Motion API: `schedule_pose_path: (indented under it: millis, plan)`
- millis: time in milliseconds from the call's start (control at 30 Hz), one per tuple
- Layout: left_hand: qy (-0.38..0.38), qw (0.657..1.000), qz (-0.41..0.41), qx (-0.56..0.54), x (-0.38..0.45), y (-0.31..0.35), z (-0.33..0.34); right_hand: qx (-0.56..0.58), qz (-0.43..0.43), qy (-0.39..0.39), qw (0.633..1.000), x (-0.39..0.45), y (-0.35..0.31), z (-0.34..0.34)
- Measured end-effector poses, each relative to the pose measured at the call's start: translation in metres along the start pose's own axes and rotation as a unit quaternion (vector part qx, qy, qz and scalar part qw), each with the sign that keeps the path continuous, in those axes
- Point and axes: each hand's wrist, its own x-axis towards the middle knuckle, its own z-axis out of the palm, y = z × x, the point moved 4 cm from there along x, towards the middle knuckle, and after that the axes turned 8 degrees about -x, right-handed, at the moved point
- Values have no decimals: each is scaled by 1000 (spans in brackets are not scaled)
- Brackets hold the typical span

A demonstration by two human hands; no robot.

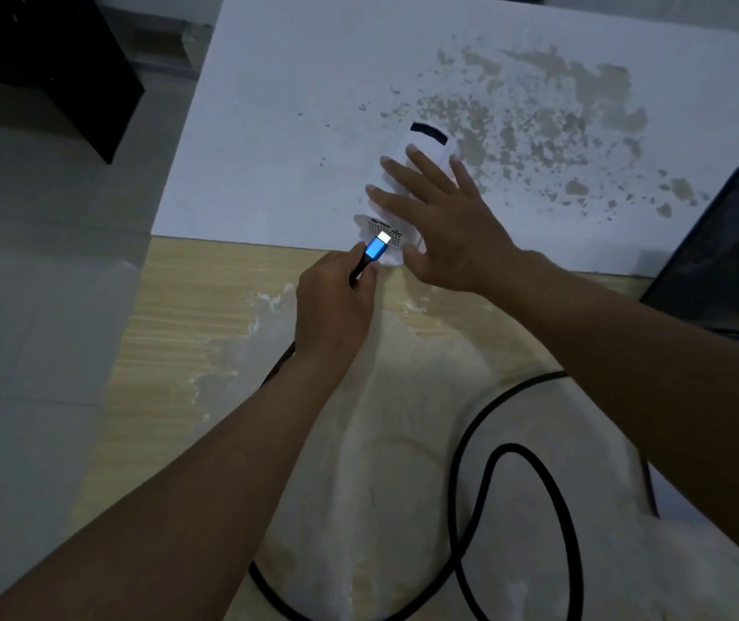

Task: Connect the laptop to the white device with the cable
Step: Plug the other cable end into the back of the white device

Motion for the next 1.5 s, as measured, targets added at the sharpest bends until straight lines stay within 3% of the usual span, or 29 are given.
schedule_pose_path:
  millis: [133,500,1500]
  plan:
    - [6,1000,-11,20,6,-2,4,-49,-27,-41,998,12,13,6]
    - [27,999,2,20,8,1,12,-4,-51,-22,998,14,18,14]
    - [33,998,26,39,9,7,13,40,-8,-37,998,14,11,26]
